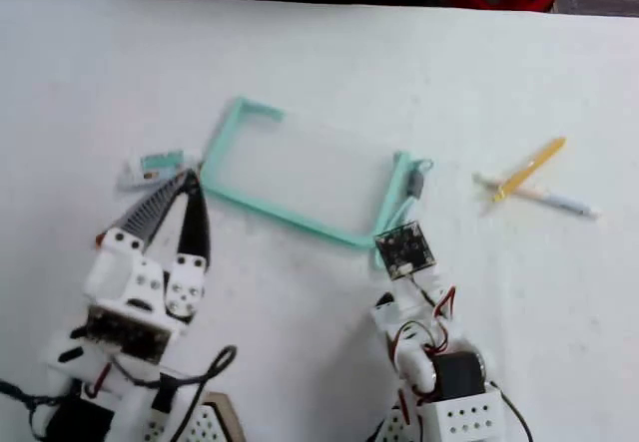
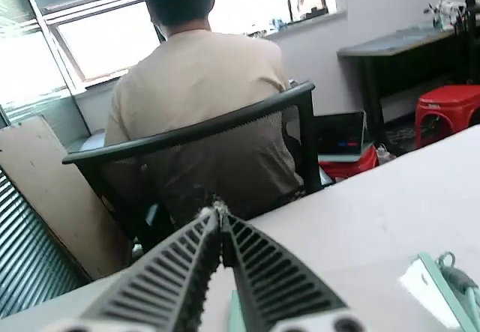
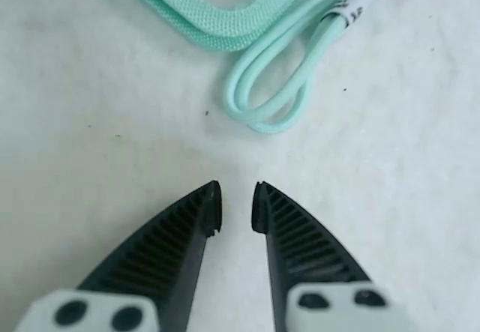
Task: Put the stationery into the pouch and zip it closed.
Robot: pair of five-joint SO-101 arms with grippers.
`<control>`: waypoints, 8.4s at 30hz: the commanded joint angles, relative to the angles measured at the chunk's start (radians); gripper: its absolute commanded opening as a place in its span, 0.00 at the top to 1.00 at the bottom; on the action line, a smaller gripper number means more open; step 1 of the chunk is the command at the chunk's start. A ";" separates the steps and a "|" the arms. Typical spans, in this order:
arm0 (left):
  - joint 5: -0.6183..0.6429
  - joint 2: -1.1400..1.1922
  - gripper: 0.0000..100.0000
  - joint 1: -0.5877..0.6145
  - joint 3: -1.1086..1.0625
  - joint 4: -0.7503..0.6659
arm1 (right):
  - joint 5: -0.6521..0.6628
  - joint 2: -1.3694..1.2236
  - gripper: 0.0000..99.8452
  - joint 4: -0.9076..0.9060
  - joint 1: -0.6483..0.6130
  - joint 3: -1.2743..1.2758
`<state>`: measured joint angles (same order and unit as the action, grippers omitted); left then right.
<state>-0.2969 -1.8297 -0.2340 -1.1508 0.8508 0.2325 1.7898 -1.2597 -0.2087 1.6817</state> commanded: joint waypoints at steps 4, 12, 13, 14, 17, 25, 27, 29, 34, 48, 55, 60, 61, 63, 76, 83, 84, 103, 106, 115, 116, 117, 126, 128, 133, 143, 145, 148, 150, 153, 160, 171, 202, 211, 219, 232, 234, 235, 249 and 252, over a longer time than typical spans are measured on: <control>0.002 0.036 0.98 -0.021 -0.103 -0.029 | 0.014 0.007 0.92 -0.002 -0.016 0.009; 0.000 0.587 0.98 -0.027 0.126 -0.017 | 0.015 0.008 0.92 0.203 0.058 -0.068; 0.000 0.674 0.98 -0.027 0.176 0.003 | 0.015 0.008 0.92 0.249 0.064 -0.075; 0.000 0.756 0.98 -0.027 0.226 0.028 | 0.015 0.008 0.92 0.302 0.067 -0.075; -0.002 0.954 0.98 -0.028 0.319 0.069 | 0.035 0.008 0.92 0.406 0.062 -0.072; 0.018 1.161 0.82 -0.131 0.331 0.084 | 0.388 0.008 0.92 0.452 0.176 -0.009; 0.055 1.161 0.82 -0.170 0.315 0.084 | 0.371 0.008 0.92 0.460 0.209 -0.040; 0.055 1.161 0.82 -0.196 0.304 0.083 | 0.359 0.007 0.92 0.456 0.223 -0.086; 0.058 1.161 0.82 -0.196 0.226 -0.025 | 0.353 -0.004 0.92 0.404 0.217 -0.226; 0.061 1.167 0.82 -0.211 0.133 -0.170 | 0.083 -0.921 0.83 0.306 0.177 -0.766; 0.061 1.168 0.82 -0.211 0.132 -0.172 | -0.204 -1.389 0.83 0.137 0.113 -1.125; 0.061 1.168 0.82 -0.211 0.132 -0.172 | -0.235 -1.630 0.83 0.131 0.140 -1.283; 0.061 1.168 0.82 -0.211 0.132 -0.172 | -0.235 -1.672 0.83 0.131 0.140 -1.306; 0.061 1.168 0.82 -0.211 0.132 -0.172 | -0.238 -1.747 0.83 0.133 0.147 -1.358; 0.060 1.170 0.82 -0.211 0.132 -0.172 | -0.236 -2.084 0.83 0.252 0.213 -1.564; 0.060 1.170 0.82 -0.211 0.129 -0.189 | -0.239 -2.117 0.83 0.308 0.206 -1.574; 0.060 1.170 0.82 -0.211 0.117 -0.201 | -0.241 -2.121 0.83 0.309 0.206 -1.588; 0.060 1.162 0.82 -0.211 0.071 -0.281 | -0.233 -2.230 0.88 0.309 0.154 -1.648; 0.060 1.162 0.82 -0.211 0.071 -0.279 | -0.233 -2.285 0.96 0.252 0.156 -1.726; 0.060 1.162 0.82 -0.209 0.069 -0.284 | -0.233 -2.304 0.98 0.061 0.222 -1.895; 0.061 1.162 0.82 -0.209 0.069 -0.284 | -0.233 -2.278 0.98 0.035 0.229 -1.915; 0.061 1.162 0.82 -0.209 0.069 -0.284 | -0.227 -2.247 0.98 0.007 0.234 -1.936; 0.061 1.161 0.82 -0.209 0.071 -0.276 | 0.031 -1.831 0.98 -0.231 0.211 -2.193; 0.061 1.153 0.82 -0.211 0.074 -0.276 | 0.060 -1.764 0.98 -0.259 0.211 -2.254; 0.063 0.974 0.82 -0.211 0.203 -0.084 | 0.199 -1.659 0.98 -0.317 0.189 -2.361; 0.055 0.535 0.74 -0.134 0.397 0.123 | 0.358 -1.521 0.98 -0.438 -0.013 -2.556; 0.054 0.530 0.74 -0.082 0.396 0.130 | 0.361 -1.515 0.98 -0.460 -0.044 -2.549; 0.054 0.526 0.74 -0.016 0.370 0.127 | 0.358 -1.491 0.98 -0.460 -0.088 -2.524; 0.048 0.526 0.74 0.018 0.365 0.126 | 0.358 -1.469 0.98 -0.460 -0.139 -2.499; 0.008 0.524 0.74 0.035 0.356 0.135 | 0.354 -1.451 0.98 -0.460 -0.209 -2.466; 0.098 0.435 0.74 0.027 0.428 0.354 | 0.163 -1.463 0.98 -0.398 -0.134 -2.414; 0.110 0.174 0.74 0.027 0.196 0.103 | 0.252 -1.454 0.98 -0.420 -0.329 -2.355; 0.110 0.280 0.68 -0.016 0.003 -0.133 | 0.381 -1.379 0.98 -0.460 -0.622 -2.110; 0.061 0.274 0.68 -0.018 -0.026 -0.057 | 0.385 -1.366 0.98 -0.441 -0.559 -2.107; 0.063 0.274 0.79 -0.018 -0.014 -0.026 | 0.379 -1.368 0.98 -0.380 -0.435 -2.099; 0.063 0.274 0.96 -0.254 0.026 -0.023 | 0.374 -1.356 0.98 -0.295 -0.446 -1.887; 0.063 0.274 0.97 -0.259 0.021 -0.021 | 0.374 -1.356 0.98 -0.291 -0.438 -1.889; 0.063 0.274 0.97 -0.259 0.011 -0.021 | 0.374 -1.356 0.98 -0.286 -0.426 -1.889; 0.060 0.274 0.97 -0.254 -0.126 -0.031 | 0.305 -1.363 0.98 -0.101 -0.074 -1.847; 0.061 0.274 0.97 -0.254 -0.126 -0.026 | 0.307 -1.365 0.98 -0.068 -0.076 -1.784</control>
<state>-0.2294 -1.5704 -0.4672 -1.2474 0.8155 0.5562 0.4120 -1.3947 -0.3452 -0.1197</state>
